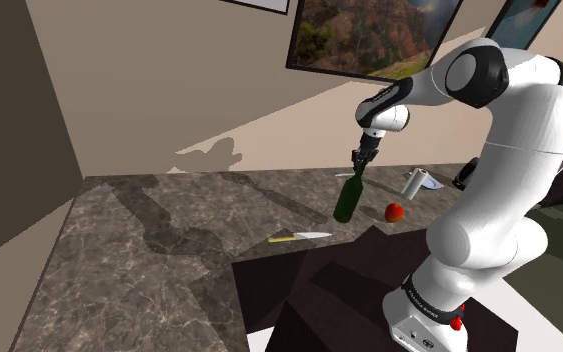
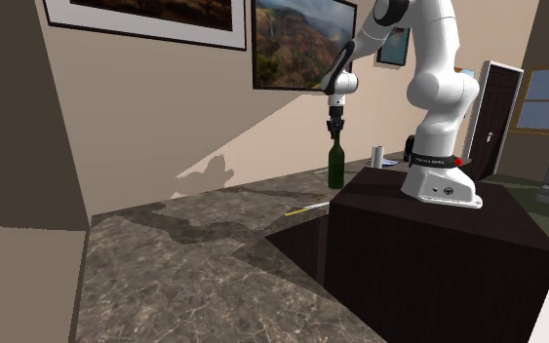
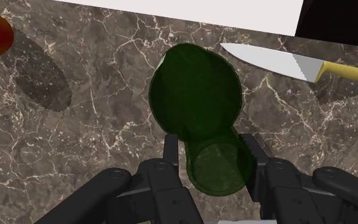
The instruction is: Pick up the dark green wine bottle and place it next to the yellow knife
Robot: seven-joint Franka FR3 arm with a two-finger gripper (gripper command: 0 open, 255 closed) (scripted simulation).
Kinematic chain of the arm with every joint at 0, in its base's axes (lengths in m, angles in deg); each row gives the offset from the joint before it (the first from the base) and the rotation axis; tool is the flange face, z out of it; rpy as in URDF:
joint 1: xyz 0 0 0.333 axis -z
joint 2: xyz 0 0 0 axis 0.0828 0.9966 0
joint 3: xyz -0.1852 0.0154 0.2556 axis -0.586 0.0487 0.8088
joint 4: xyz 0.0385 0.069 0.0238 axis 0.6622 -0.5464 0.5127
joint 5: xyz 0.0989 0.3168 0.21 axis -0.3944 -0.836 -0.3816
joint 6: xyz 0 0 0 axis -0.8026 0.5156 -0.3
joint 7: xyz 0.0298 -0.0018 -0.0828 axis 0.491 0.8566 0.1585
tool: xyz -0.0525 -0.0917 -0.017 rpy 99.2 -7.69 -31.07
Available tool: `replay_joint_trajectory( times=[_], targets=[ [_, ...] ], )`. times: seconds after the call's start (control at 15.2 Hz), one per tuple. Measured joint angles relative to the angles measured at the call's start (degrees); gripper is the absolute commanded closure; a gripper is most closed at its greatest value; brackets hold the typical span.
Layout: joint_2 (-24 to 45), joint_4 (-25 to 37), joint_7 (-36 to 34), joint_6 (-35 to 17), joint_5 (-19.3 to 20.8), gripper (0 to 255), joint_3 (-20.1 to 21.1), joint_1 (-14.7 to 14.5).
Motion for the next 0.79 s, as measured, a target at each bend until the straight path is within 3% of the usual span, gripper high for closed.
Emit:
replay_joint_trajectory(
  times=[0.79],
  targets=[
    [5.61, -0.50, 0.80, -6.05, -1.28, 255, 0.66, 0.55]
  ],
)
